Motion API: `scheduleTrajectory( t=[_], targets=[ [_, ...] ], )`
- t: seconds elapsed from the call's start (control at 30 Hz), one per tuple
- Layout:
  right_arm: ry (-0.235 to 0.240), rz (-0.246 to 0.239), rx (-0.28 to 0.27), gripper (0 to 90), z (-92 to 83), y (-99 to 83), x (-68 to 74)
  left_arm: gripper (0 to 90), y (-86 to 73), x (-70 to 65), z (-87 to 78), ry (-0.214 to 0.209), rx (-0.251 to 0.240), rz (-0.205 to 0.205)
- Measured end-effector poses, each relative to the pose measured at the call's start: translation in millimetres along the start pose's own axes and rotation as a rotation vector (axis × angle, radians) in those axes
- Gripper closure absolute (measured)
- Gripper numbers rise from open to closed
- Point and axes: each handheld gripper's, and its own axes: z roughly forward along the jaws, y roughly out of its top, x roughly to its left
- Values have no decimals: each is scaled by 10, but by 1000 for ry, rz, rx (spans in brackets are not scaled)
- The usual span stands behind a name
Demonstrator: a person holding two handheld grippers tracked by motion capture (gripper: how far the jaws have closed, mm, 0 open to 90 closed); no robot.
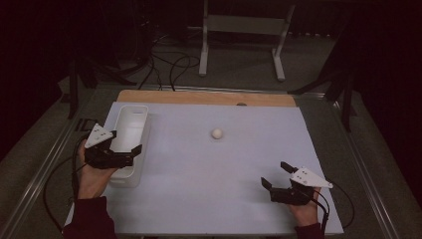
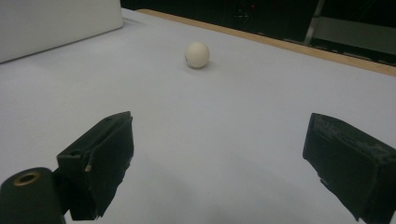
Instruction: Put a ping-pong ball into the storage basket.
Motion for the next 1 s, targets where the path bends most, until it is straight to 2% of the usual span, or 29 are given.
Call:
scheduleTrajectory(
  t=[1.0],
  targets=[
    [2,2,-2,85,1,2,-2,0,79,-246,219,-51,6,27]
  ],
)
